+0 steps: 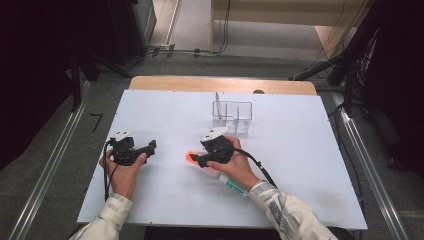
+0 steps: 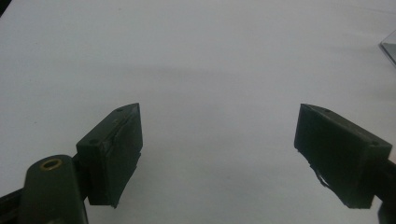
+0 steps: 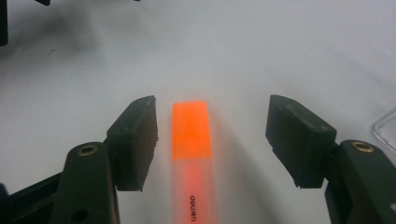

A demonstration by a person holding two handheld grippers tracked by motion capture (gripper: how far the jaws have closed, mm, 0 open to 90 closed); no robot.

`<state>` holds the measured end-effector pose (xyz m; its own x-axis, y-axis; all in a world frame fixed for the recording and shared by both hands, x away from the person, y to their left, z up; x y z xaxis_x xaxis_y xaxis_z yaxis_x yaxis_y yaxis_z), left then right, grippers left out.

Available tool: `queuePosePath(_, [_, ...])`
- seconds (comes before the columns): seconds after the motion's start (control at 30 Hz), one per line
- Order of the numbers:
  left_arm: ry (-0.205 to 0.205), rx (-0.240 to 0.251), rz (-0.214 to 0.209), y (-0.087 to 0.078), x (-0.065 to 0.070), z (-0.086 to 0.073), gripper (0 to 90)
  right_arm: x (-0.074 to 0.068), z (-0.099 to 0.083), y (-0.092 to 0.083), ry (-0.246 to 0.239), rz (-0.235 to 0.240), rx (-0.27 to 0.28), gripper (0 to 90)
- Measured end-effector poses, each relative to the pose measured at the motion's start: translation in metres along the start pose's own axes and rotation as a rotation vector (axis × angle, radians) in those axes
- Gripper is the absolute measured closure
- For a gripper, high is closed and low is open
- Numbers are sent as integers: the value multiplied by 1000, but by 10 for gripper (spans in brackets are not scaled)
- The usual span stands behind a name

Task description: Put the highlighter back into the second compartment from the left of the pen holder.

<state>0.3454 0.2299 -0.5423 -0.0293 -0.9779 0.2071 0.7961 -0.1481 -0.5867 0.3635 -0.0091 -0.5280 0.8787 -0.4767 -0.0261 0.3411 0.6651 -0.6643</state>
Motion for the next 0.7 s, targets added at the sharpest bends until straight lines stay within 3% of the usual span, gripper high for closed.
queuePosePath(0.7, [-1,0,2,-1,-1,0,166,-1,-1,2,-13,-5,-11,332])
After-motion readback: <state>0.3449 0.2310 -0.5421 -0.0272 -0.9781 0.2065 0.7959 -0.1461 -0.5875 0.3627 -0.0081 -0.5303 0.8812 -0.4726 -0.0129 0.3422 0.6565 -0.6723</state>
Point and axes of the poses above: each handheld gripper's, and its own axes: y roughly forward along the jaws, z roughly out of its top, x roughly to its right, the point moved 6 cm from there along y, roughly forward along the jaws
